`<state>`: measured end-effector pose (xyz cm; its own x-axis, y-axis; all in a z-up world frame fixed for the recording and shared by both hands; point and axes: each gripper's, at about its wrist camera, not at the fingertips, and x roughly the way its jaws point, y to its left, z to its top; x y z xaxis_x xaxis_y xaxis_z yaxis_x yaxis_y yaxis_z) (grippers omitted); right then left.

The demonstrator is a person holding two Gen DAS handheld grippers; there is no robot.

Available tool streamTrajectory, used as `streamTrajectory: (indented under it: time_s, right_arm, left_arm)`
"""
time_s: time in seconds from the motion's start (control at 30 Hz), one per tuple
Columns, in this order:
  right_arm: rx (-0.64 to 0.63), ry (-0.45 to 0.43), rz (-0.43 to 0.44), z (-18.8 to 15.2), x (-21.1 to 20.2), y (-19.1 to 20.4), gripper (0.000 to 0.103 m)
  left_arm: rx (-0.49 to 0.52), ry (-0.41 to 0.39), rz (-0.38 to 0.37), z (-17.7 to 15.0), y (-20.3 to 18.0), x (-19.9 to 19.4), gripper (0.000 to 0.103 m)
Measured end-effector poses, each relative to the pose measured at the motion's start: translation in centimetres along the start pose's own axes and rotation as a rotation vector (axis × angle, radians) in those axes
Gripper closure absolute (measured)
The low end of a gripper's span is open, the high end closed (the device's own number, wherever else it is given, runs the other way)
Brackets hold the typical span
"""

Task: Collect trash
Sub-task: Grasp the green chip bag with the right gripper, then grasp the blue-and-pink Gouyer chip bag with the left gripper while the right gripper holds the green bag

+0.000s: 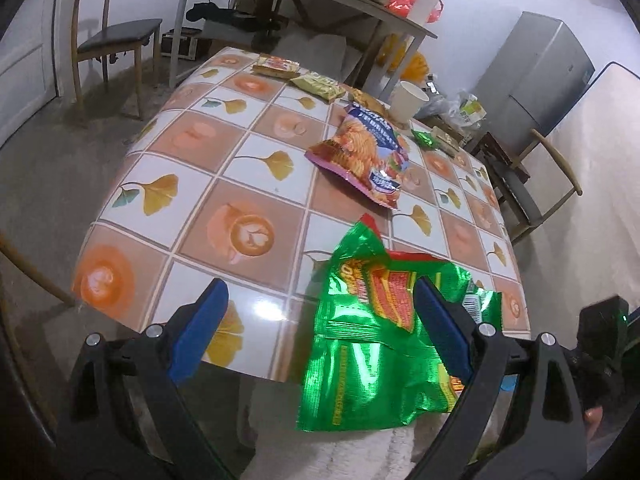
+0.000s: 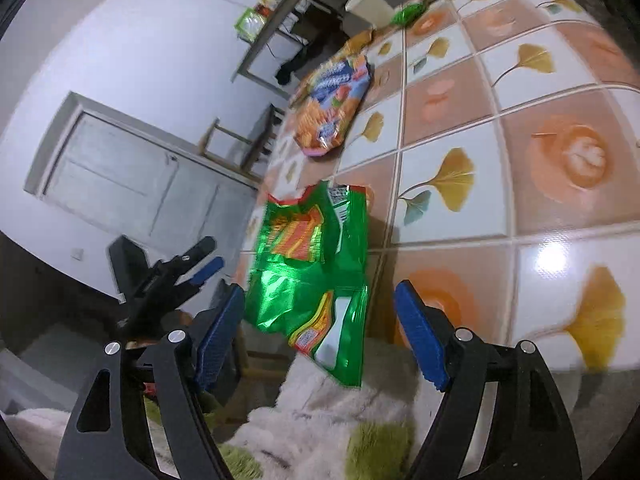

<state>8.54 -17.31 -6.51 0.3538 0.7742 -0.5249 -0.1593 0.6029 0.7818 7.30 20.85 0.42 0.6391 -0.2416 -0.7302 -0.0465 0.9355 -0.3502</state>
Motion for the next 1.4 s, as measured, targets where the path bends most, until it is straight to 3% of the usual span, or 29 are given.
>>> streamTrajectory:
  time_s: [0.17,0.37,0.57,0.63,0.77,0.8,1.07,1.4]
  right_arm:
    - [-0.013,0.051,-0.051,0.8,2.0,-0.4,0.033]
    - [-0.033,0.115,-0.077,1.5,4.0,-0.6,0.048]
    - [-0.031,0.142,-0.081,1.6,4.8,-1.0,0.068]
    - [-0.028,0.147,-0.092,1.8,5.0,-1.2,0.079]
    - [-0.003,0.147,-0.083,1.9,5.0,-1.9,0.084]
    - [0.000,0.144,-0.083,1.9,4.9,-2.0,0.090]
    - [0.022,0.116,-0.097,2.2,2.8,-3.2,0.093]
    - [0.106,0.000,-0.182,2.0,-3.6,-6.7,0.094]
  left_arm:
    - [0.001,-0.001,-0.010,-0.1,0.6,0.4,0.014]
    - [-0.004,0.011,-0.036,0.6,0.9,1.4,0.014]
    - [0.018,-0.021,-0.065,4.1,-0.2,2.9,0.014]
    - [0.037,-0.018,-0.086,5.5,-0.9,3.9,0.014]
    - [0.053,-0.009,-0.112,8.1,-1.7,6.1,0.014]
    - [0.053,-0.002,-0.110,8.9,-1.9,6.8,0.016]
    - [0.101,0.034,-0.135,14.0,-3.8,11.6,0.022]
    - [0.195,0.124,-0.083,16.8,-6.4,18.2,0.022]
